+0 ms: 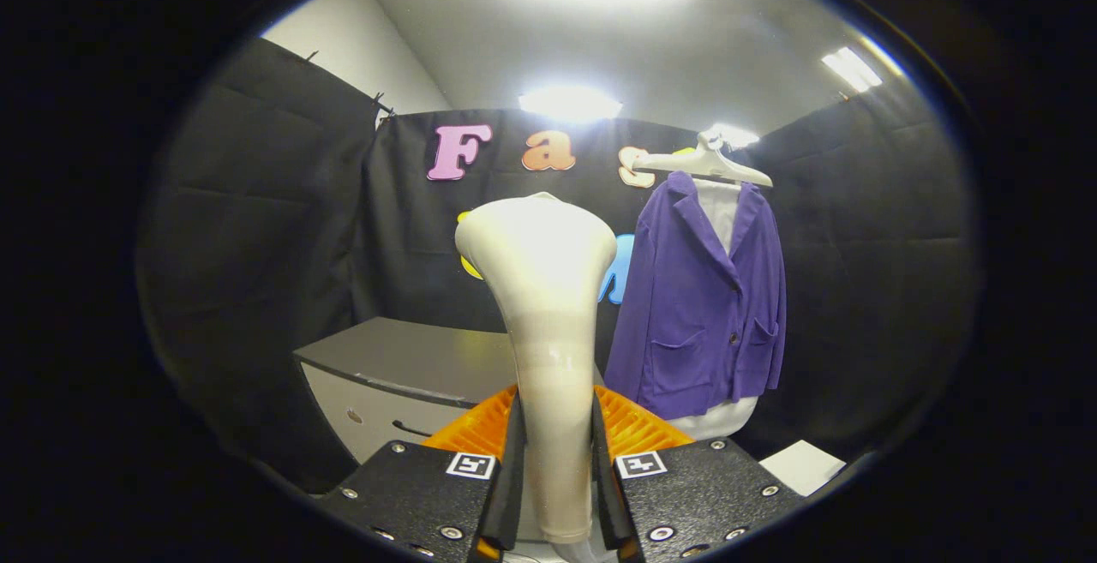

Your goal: Iron the clothes twice with a garment steamer, once on the left side and once on the right side.

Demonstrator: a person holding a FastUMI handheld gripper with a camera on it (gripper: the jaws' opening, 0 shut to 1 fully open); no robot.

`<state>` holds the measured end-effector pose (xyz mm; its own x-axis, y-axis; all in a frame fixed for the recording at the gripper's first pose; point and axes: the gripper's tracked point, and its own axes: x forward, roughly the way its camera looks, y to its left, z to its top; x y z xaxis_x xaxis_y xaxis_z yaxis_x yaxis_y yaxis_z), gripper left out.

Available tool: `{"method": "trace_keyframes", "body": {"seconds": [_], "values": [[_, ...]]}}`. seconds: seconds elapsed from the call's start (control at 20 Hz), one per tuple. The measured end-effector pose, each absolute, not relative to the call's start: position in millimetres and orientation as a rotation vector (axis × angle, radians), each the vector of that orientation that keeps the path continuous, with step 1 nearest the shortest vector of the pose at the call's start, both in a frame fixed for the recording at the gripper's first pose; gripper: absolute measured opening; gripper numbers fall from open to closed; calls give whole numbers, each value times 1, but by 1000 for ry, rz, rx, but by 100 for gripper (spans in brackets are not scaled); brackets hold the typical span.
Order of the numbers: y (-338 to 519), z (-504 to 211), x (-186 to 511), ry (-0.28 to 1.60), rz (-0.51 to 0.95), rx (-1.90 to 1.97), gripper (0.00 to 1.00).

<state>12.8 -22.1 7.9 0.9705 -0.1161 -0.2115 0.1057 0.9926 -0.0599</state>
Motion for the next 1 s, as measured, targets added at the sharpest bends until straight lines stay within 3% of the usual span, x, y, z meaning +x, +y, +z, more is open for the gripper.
{"method": "trace_keyframes", "body": {"seconds": [0.6, 1.0], "values": [[-71, 27, -57, 106, -153, -63, 37], [-98, 98, -3, -20, -230, -64, 36]]}}
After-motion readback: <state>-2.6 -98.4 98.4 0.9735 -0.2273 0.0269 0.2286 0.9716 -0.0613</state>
